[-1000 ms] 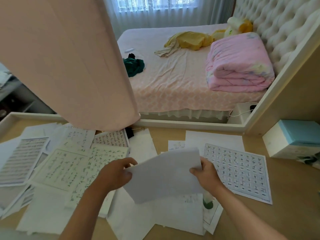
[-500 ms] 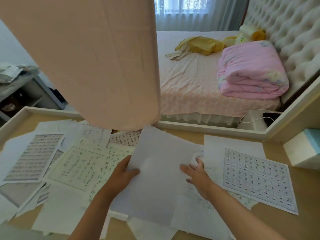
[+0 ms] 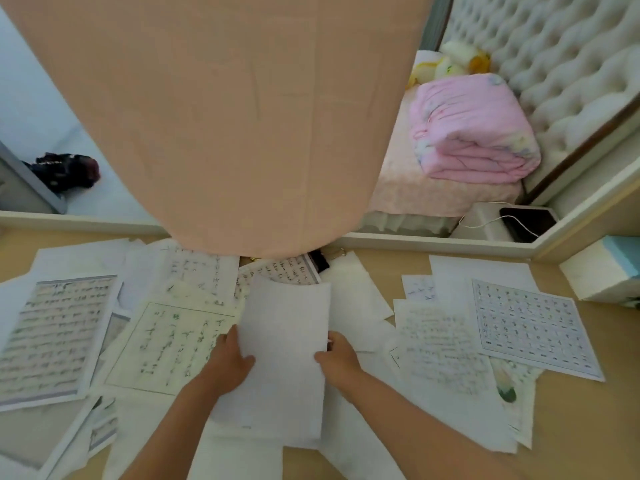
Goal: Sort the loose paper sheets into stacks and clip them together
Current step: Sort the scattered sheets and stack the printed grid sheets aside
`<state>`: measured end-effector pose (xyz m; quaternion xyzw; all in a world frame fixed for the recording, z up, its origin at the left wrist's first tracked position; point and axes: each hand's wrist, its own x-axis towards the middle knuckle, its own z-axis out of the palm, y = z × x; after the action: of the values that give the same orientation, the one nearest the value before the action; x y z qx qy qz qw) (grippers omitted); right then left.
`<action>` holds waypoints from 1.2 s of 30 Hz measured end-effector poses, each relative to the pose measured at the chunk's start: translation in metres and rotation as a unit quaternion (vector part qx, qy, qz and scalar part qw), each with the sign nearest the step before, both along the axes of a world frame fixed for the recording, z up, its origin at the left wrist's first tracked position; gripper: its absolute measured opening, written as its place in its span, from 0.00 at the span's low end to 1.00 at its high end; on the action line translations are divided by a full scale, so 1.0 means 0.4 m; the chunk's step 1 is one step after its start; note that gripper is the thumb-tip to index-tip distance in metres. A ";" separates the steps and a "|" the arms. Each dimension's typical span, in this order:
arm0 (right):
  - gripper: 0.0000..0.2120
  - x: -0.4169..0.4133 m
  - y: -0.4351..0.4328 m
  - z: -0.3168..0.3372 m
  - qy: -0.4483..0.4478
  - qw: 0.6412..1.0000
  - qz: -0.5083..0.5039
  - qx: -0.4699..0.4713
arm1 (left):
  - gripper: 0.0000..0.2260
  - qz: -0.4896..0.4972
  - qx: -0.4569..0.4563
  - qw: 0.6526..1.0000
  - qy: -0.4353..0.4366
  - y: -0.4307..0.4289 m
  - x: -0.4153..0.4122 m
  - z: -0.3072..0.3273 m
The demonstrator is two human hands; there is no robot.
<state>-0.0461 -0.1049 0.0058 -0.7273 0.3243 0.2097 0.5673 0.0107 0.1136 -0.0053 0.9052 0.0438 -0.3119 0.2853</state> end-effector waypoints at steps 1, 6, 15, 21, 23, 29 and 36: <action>0.19 0.004 0.014 -0.010 0.017 1.000 0.020 -0.014 | 0.36 -0.017 0.044 0.999 0.014 0.012 0.001 -0.013; 0.37 0.006 0.057 0.003 0.069 0.995 0.065 -0.034 | 0.39 0.031 0.055 0.998 -0.022 0.025 -0.029 -0.047; 0.24 -0.065 -0.118 0.018 -0.008 0.993 0.036 -0.111 | 0.36 -0.036 0.071 0.974 -0.211 -0.115 -0.046 -0.020; 0.23 -0.176 -0.477 0.033 0.058 0.968 0.023 -0.242 | 0.30 -0.191 -0.027 0.956 -0.220 -0.421 -0.096 -0.018; 0.24 -0.209 -0.607 0.036 0.086 0.958 0.012 -0.275 | 0.28 -0.236 -0.014 0.957 -0.169 -0.517 -0.109 -0.032; 0.33 -0.260 -0.860 0.000 0.109 0.926 0.070 -0.353 | 0.28 -0.213 0.043 0.972 -0.084 -0.741 -0.122 -0.062; 0.54 -0.242 -0.946 -0.134 0.111 0.888 0.205 -0.397 | 0.37 -0.083 0.062 0.991 -0.080 -0.884 -0.145 -0.086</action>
<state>-0.1430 -0.4833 -0.0480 -0.9142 0.2851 0.2541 0.1360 -0.0472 -0.2398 -0.0396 0.9436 -0.0350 -0.2581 0.2041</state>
